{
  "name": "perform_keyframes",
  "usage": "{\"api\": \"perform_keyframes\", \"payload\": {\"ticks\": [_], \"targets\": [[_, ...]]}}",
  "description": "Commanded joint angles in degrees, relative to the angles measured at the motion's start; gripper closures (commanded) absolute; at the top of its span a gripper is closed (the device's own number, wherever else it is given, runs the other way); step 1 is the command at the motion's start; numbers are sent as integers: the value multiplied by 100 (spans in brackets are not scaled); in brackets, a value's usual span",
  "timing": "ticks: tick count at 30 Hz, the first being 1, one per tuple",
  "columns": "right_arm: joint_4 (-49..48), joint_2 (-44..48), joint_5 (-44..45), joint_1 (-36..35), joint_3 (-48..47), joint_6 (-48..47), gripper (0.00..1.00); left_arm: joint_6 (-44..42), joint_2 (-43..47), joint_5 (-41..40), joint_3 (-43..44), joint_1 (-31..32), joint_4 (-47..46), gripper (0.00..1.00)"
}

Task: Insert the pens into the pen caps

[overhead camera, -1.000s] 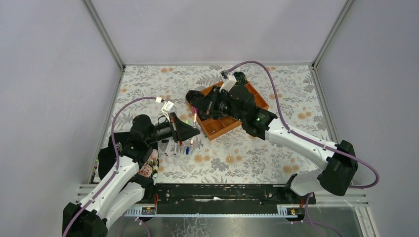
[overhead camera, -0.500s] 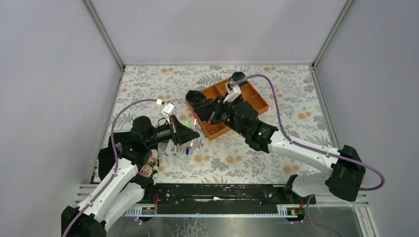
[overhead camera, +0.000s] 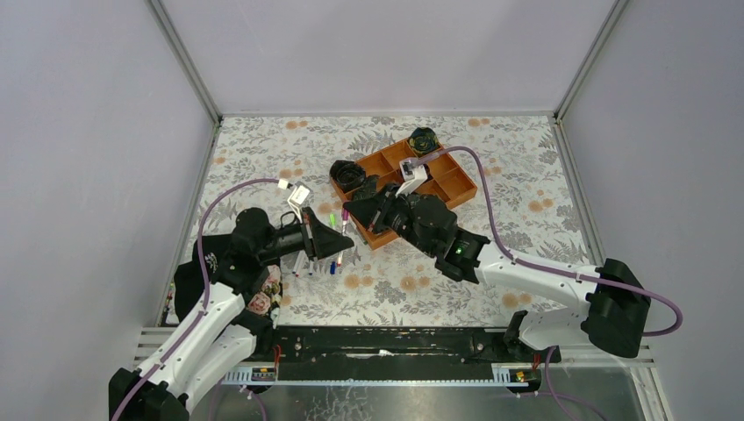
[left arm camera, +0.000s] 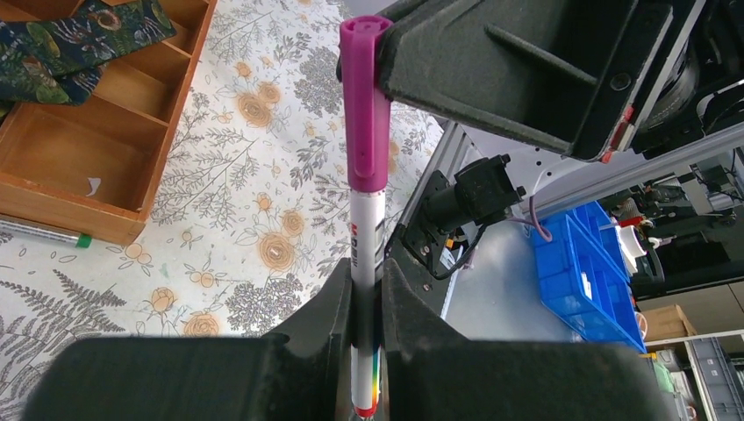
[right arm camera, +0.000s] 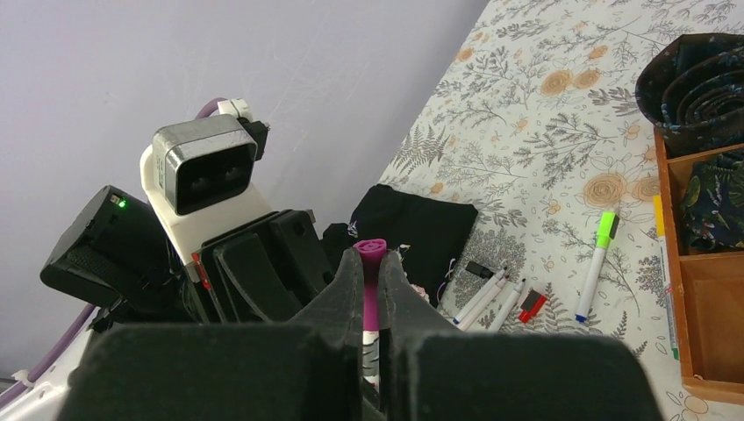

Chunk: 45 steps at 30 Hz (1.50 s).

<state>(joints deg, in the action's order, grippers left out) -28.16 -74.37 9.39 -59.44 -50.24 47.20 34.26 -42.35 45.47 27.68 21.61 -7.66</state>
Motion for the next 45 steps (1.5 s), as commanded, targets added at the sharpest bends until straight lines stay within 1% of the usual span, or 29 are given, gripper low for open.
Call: {"api": "perform_keyframes", "payload": {"ticks": [1,7,14,16,18,20,21,23,25,26,28,31,36,37,43,45], "targets": [[368,-94,-1417,-528,328,66,100,-34,103,-379,109,-51,-738,100],[258,-242,-1965,-619,594,271,100,9,145,-546,139,-50,-867,100],[230,-379,-2262,-719,745,333,100,-7,116,-694,263,-84,-965,100],[437,-294,-2151,-725,720,264,100,-35,105,-830,273,-94,-887,100],[824,-118,-1748,-716,591,111,100,-189,77,-994,261,-97,-612,100],[1488,55,-1110,-710,225,-243,100,-300,47,-1380,211,-86,62,100],[1802,176,-771,-709,13,-469,89,-300,50,-1667,152,-86,351,100],[2306,361,-48,-691,-313,-803,64,-148,55,-2260,-55,-86,809,100],[2569,566,500,-654,-473,-1054,45,76,-43,-2608,-236,-86,1065,100],[2647,665,699,-624,-507,-1157,38,194,-177,-2704,-309,-86,1114,100],[2802,800,902,-518,-507,-1235,30,417,-415,-2793,-430,-82,1108,100],[2980,921,962,-326,-400,-1190,24,606,-983,-2715,-531,-74,863,100],[3127,1044,925,-110,-146,-959,22,614,-1638,-2742,-463,-35,480,100],[3152,1039,918,-91,-111,-929,22,601,-1751,-2745,-438,-34,405,98],[3158,971,899,-43,4,-813,22,487,-2454,-2540,-272,-26,-88,85],[3153,881,882,-35,-10,-821,22,429,-2636,-2544,-166,-16,-102,73]]}}
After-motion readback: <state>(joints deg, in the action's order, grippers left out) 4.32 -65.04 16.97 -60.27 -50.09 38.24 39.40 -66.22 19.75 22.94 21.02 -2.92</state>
